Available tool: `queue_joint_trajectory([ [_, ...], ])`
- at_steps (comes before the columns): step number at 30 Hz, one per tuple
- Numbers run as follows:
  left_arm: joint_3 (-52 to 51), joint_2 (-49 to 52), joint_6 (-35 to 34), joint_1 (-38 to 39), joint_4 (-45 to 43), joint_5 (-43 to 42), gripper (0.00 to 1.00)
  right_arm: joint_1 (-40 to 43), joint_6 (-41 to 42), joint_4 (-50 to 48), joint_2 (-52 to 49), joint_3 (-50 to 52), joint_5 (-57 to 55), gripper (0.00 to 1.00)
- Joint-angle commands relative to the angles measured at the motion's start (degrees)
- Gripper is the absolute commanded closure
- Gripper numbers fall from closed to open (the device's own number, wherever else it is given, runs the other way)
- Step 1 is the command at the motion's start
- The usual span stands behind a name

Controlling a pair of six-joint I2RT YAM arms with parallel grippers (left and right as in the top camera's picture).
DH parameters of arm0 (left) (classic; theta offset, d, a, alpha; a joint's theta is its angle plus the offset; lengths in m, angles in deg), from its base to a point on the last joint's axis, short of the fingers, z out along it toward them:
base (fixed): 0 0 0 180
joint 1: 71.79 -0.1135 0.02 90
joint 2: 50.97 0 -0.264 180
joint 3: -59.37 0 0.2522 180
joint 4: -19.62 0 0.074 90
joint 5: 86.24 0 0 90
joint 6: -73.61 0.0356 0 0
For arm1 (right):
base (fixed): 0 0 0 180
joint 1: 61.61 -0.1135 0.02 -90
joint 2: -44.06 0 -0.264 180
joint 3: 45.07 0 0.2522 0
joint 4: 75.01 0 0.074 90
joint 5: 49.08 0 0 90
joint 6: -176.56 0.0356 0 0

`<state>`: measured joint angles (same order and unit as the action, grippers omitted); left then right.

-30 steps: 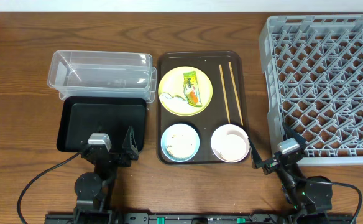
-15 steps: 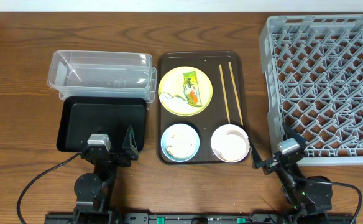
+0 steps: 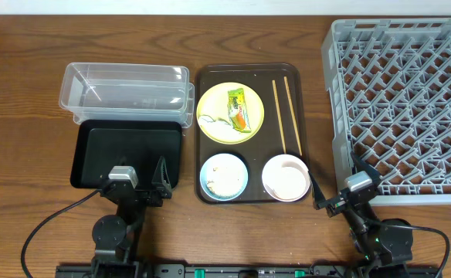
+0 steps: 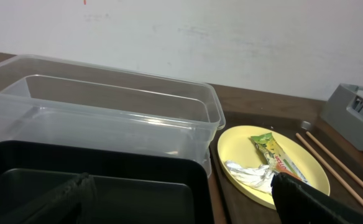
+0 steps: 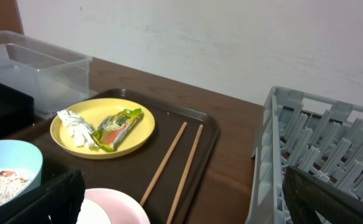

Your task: Sort waste into correct bins and load items into the dishwasher rack

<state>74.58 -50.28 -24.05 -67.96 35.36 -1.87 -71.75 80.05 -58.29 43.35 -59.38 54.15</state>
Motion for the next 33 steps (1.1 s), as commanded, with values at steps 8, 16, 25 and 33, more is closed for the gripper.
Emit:
queue_joint_trajectory([
  [8, -1.2, -0.5, 0.0, -0.2, 1.5, -0.4, 0.07, 0.4, 0.4, 0.0, 0.2, 0.2, -0.3, 0.01],
  [16, -1.2, -0.5, 0.2, -0.2, 1.6, 0.9, 0.07, 0.4, 0.4, 0.0, 0.2, 0.2, -0.3, 0.01],
  [25, -1.2, -0.5, 0.1, -0.2, 1.6, 0.8, 0.07, 0.4, 0.8, -0.8, 0.2, 0.2, 3.1, 0.01],
  [33, -1.2, -0.5, -3.0, -0.2, -0.6, -8.6, 0.07, 0.4, 11.4, -4.5, 0.2, -0.2, 10.4, 0.01],
])
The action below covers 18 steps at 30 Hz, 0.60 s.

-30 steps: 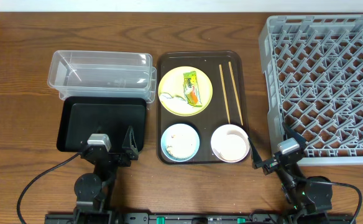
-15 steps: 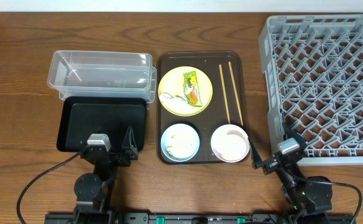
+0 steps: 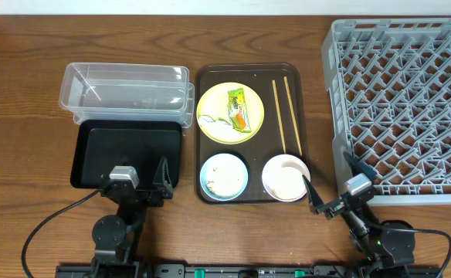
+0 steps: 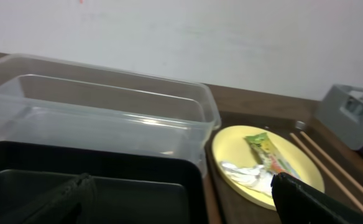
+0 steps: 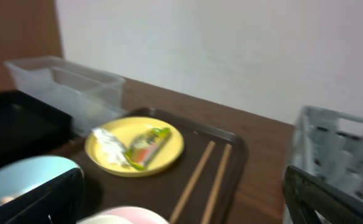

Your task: Sort waste into correct bins and load items into the dishwasher rack

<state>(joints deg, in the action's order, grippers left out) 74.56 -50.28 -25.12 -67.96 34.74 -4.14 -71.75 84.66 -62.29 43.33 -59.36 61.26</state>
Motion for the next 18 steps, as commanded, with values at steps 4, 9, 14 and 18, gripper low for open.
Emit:
queue_joint_trajectory([
  [4, -0.8, -0.5, -2.5, -0.2, -3.2, -9.6, 0.07, 0.4, 10.0, -0.5, 0.1, -2.9, 3.1, 0.01],
  [9, 2.1, 0.0, -3.1, -0.2, -4.2, -9.7, 0.07, 0.4, 10.1, 1.3, -3.7, -9.4, 2.6, 0.01],
  [14, 11.3, 5.6, -12.5, -0.2, -0.3, -9.7, 0.07, 0.4, 12.5, 9.0, -15.8, -21.7, 3.6, 0.01],
  [18, 22.8, 15.6, -13.0, -0.2, 6.2, -9.7, 0.07, 0.4, 12.5, 19.6, -28.2, -34.8, 6.5, 0.01],
])
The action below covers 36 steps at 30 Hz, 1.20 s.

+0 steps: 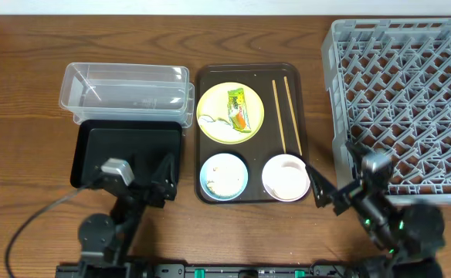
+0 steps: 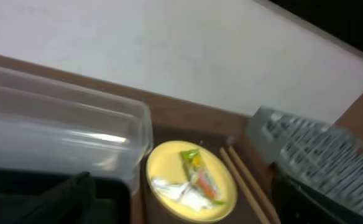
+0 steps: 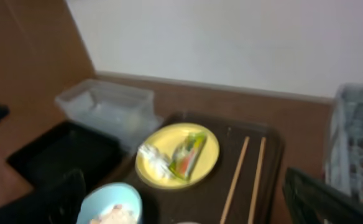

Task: Sort waste into correct bins and load items into the dishwasher rack
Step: 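Reach the left gripper to the white cup in the pink bowl and grasp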

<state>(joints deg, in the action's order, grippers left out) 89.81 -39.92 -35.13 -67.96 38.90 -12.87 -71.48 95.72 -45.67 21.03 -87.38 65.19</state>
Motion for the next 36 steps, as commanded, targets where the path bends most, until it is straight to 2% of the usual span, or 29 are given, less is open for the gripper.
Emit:
queue_joint_trajectory([
  [1, 10.8, 8.2, -3.0, -0.2, 4.6, -1.0, 0.07, 0.2, 1.5, 6.4, -9.5, -10.4, 2.6, 0.01],
  [5, 26.4, 23.1, -2.5, -0.2, 19.4, -4.2, 0.07, 0.2, -0.5, 19.3, -21.9, -23.3, 2.6, 0.01],
  [8, 38.2, 35.0, 0.9, -0.2, 32.2, -8.5, 0.07, 0.2, -2.4, 26.7, -29.6, -31.5, 2.6, 0.01],
  [11, 49.0, 45.5, 1.6, -0.2, 44.8, -8.7, 0.07, 0.2, -1.2, 29.3, -34.2, -35.8, 5.2, 0.01],
  [14, 55.0, 52.5, 1.3, -0.2, 50.9, -9.0, 0.07, 0.2, -0.6, 30.1, -36.6, -36.5, 8.7, 0.01],
  [15, 55.9, 54.2, -0.6, -0.2, 51.4, -11.2, 0.02, 0.2, -0.6, 30.1, -36.9, -36.5, 8.5, 0.01],
  [19, 56.0, 58.3, -0.2, 0.3, 51.0, -20.8, 0.02, 0.2, 1.4, 30.6, -37.2, -36.5, 7.8, 0.01],
  [23, 56.0, 61.9, -0.2, 4.1, 52.3, -20.8, 0.02, 0.2, 9.4, 33.9, -37.2, -36.5, -1.7, 0.01],
  [27, 56.0, 63.6, 1.1, 10.1, 50.9, -16.4, 0.02, 0.2, 14.0, 37.5, -37.2, -36.5, -6.6, 0.01],
  [31, 56.0, 64.5, 1.1, 18.8, 48.6, -5.1, 0.04, 0.2, 14.2, 37.9, -37.2, -36.5, -6.7, 0.01],
  [36, 56.0, 65.7, 1.0, 30.0, 46.2, 3.4, 0.05, 0.2, 14.2, 38.7, -37.2, -36.5, -6.7, 0.01],
])
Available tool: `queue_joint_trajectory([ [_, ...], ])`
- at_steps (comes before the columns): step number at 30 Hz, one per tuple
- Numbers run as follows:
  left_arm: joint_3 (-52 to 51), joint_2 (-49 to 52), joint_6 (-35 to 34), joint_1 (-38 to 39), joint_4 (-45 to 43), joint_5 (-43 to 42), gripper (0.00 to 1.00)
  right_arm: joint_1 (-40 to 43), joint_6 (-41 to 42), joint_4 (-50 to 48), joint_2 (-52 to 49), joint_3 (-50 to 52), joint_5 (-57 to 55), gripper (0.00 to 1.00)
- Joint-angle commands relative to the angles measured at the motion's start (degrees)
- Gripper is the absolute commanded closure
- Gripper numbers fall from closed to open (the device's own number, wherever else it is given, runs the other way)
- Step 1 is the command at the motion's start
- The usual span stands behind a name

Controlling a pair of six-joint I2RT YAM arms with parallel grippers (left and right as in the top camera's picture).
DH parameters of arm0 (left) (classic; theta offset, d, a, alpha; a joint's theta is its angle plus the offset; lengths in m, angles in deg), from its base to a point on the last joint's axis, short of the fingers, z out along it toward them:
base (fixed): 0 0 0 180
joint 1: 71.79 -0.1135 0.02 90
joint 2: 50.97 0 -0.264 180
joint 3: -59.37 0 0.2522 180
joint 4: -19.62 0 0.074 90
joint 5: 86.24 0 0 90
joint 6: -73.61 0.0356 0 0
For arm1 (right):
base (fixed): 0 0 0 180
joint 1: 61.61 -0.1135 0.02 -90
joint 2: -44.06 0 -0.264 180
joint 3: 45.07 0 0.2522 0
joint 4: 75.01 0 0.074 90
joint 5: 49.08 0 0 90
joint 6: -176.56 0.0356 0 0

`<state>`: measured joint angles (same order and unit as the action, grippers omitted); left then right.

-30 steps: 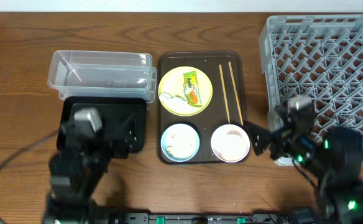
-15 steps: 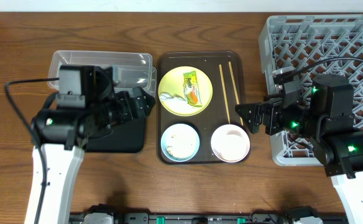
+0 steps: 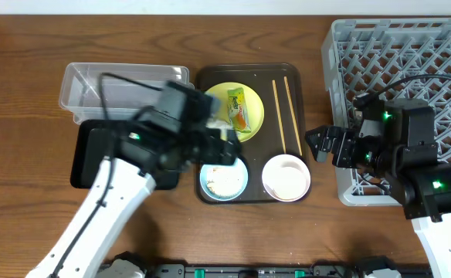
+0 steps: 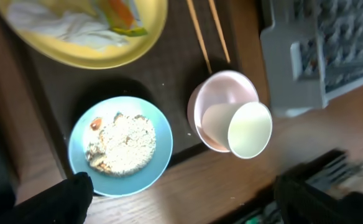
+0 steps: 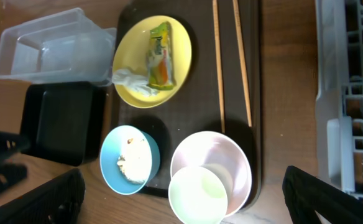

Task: Sort waste into correct bins and load items into the dishwasher rack
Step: 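Reach the left gripper to the white cup in the pink bowl and grasp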

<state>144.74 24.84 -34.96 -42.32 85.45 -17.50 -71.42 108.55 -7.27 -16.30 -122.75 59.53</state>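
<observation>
A brown tray [image 3: 249,77] holds a yellow plate [image 3: 230,112] with a green snack wrapper [image 5: 160,56] and a crumpled tissue [image 5: 128,81], two chopsticks [image 3: 284,116], a blue bowl [image 3: 224,177] with food scraps, and a pink bowl [image 3: 286,177] with a pale green cup [image 5: 197,194] in it. My left gripper [image 4: 181,208] hangs open above the blue bowl's side of the tray. My right gripper [image 5: 181,205] hangs open above the tray's right edge, beside the rack. Neither holds anything.
A grey dishwasher rack [image 3: 411,93] fills the right side. At the left stand a clear plastic bin [image 3: 125,89] and, nearer me, a black bin [image 3: 94,150]. The left arm crosses over the black bin.
Both arms were low at the table's front edge, looking across it. Now both are raised and further in, their cameras looking straight down on the tray. Nothing on the tray has moved.
Both grippers first sat open at the front edge, left before the black bin, right before the rack's corner. They had shifted slightly, then lifted and tilted. Now they hang open over the tray, with every item where it began.
</observation>
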Motion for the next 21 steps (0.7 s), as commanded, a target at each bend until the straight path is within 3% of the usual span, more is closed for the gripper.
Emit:
queue_joint_trajectory([
  [1, 1.1, 1.6, 0.9, 6.6, -0.6, 9.2, 0.09, 0.1, 1.4, 0.3, 0.1, -1.2, -1.0, 0.01],
  [6, 1.0, 7.2, 0.7, 15.9, -4.3, 10.5, 0.25, 0.1, 2.9, -0.1, 0.1, -1.2, -1.0, 0.01],
  [17, 1.0, 23.4, -5.4, 24.3, -11.6, 10.0, 0.41, 0.1, 3.7, 0.9, 0.1, -1.2, -0.4, 0.01],
  [21, 1.0, 25.9, -5.8, 25.0, -12.0, 10.0, 0.64, 0.1, 3.7, 0.9, 0.1, -1.2, -0.4, 0.01],
])
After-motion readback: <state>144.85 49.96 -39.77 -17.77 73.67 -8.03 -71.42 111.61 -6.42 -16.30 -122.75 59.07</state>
